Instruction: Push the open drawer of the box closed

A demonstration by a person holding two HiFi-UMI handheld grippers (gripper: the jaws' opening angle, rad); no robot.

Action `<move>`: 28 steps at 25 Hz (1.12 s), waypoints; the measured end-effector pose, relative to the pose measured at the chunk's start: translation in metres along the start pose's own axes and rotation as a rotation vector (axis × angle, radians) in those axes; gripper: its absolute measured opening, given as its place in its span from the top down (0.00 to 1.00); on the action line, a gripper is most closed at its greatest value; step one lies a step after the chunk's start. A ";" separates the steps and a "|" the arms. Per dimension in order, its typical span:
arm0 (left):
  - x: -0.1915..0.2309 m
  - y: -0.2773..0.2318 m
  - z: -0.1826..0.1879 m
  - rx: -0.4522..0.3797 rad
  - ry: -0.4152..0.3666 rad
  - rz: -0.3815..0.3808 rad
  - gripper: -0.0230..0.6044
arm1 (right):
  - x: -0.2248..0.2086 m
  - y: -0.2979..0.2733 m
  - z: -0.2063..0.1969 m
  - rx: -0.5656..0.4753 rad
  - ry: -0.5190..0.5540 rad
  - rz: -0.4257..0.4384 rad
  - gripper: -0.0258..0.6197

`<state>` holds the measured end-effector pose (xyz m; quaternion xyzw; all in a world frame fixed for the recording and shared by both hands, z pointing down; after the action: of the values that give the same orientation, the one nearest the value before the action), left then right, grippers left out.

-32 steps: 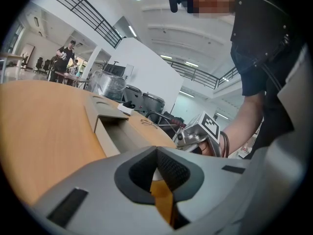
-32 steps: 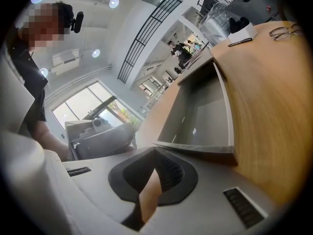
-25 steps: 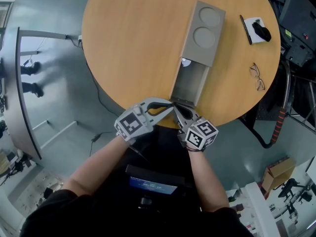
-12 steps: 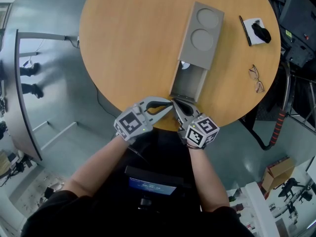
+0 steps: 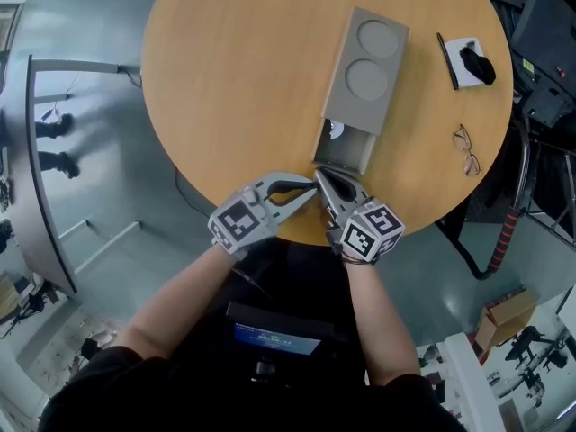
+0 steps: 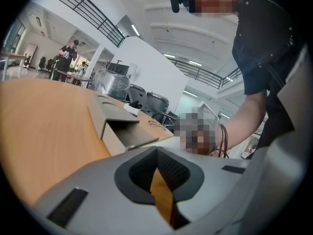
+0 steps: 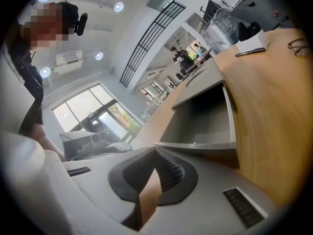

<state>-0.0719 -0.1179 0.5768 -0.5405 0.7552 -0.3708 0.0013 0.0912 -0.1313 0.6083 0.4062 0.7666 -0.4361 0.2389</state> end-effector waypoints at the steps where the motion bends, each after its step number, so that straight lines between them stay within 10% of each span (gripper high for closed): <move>1: 0.002 -0.001 0.002 -0.001 0.002 0.002 0.92 | -0.002 0.000 0.003 -0.001 0.001 0.000 0.94; 28: 0.054 -0.016 0.041 -0.026 0.034 0.087 0.92 | -0.042 -0.013 0.065 -0.007 0.034 0.016 0.94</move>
<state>-0.0645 -0.1873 0.5775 -0.5008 0.7826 -0.3698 -0.0027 0.1041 -0.2086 0.6115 0.4189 0.7687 -0.4246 0.2309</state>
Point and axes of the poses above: the fingertips, and each gripper's own axes: y backward along the fingers, x to its left, z out of its top, the point moved 10 cm from there along y, backward along the fingers, and after that the axes turned 15 degrees about x, right-handed, at the moved point
